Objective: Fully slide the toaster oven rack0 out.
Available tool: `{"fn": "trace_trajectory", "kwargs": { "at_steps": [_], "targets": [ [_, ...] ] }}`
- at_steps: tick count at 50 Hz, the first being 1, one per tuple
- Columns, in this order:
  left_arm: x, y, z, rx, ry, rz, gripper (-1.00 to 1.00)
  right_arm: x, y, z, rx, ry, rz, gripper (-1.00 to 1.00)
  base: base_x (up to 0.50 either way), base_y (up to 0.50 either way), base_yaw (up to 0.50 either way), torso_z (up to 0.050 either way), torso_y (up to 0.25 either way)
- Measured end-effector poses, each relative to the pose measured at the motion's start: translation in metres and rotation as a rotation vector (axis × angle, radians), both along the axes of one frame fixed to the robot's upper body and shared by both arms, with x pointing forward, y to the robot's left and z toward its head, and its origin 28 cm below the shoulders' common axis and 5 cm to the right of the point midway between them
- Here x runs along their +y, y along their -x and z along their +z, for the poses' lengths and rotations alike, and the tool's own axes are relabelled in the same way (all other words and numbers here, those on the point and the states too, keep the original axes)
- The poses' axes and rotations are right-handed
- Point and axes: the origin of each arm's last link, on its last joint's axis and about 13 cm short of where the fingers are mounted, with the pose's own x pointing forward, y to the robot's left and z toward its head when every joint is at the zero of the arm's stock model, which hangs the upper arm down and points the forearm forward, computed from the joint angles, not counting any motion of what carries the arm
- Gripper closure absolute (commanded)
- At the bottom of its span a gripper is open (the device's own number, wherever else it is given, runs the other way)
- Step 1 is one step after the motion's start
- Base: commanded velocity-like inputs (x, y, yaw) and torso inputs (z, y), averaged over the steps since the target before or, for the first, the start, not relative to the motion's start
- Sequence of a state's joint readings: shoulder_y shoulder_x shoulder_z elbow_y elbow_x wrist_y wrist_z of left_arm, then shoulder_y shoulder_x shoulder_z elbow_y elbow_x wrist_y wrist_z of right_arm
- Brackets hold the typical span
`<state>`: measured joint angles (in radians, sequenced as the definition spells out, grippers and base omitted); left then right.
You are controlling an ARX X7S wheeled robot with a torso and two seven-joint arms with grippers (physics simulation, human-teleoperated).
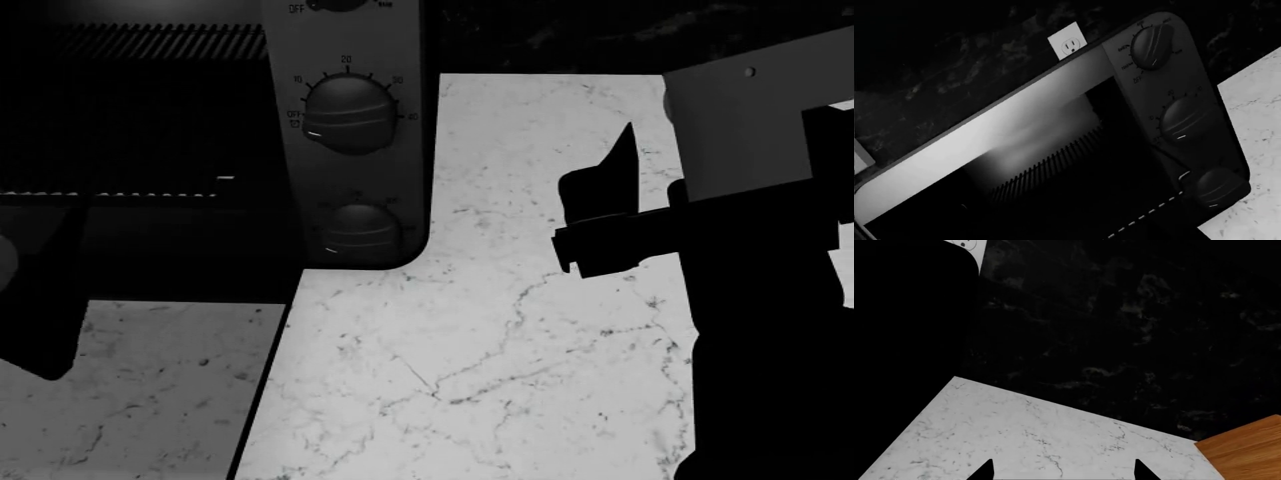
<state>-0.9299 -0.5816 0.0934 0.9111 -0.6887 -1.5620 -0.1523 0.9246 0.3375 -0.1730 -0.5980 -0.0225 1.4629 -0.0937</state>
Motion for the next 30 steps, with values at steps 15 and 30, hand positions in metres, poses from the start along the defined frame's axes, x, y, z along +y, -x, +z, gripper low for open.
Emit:
{"fn": "trace_trajectory", "kwargs": {
  "at_steps": [15,30],
  "targets": [
    [0.003,0.016,0.015,-0.029,-0.254,-0.059,-1.00,0.001,-0.001,-0.002,-0.001,0.004,0.001,-1.00,0.00,0.00,0.00,0.000,0.000],
    [0.009,0.002,0.019,-0.026,-0.475,-0.061,-1.00,0.001,-0.002,-0.001,-0.003,0.004,0.003,-1.00,0.00,0.00,0.00,0.000,0.000]
  ]
}}
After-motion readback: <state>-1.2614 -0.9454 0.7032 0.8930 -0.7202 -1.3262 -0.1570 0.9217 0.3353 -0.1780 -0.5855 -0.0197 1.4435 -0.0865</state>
